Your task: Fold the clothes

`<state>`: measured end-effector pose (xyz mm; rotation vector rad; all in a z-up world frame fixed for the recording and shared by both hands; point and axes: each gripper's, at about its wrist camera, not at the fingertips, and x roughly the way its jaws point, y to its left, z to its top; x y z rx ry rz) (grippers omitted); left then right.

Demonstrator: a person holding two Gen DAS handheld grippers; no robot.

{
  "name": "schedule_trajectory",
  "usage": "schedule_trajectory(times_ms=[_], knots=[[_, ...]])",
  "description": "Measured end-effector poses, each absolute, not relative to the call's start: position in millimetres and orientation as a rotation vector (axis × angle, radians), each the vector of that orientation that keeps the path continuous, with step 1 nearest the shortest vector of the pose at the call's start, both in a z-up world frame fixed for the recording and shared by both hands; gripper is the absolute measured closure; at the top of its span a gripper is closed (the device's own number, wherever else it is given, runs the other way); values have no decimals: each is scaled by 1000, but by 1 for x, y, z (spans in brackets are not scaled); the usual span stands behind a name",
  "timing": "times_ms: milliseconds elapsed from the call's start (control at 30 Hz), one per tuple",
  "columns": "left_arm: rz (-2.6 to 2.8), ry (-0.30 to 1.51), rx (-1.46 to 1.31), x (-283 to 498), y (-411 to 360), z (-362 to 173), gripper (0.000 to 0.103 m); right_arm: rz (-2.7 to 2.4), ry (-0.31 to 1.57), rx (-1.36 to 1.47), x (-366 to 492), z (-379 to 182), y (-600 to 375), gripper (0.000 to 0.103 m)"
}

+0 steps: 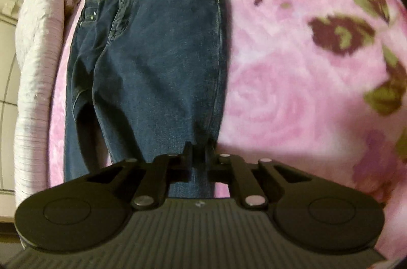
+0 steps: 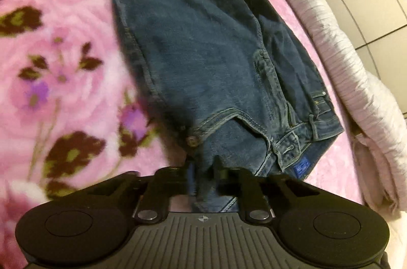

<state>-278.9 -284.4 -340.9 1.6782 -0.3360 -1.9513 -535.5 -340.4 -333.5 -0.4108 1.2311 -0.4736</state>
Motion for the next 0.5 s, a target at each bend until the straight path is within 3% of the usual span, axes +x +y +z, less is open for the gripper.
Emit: schedule_trajectory(times_ms=[300, 500], knots=[[-2230, -274, 1643, -321, -261, -305, 101, -417, 1304, -390, -593, -286, -355, 98], [-2214, -124, 1630, -332, -264, -308, 93, -418, 1360, -413, -585, -303, -361, 94]])
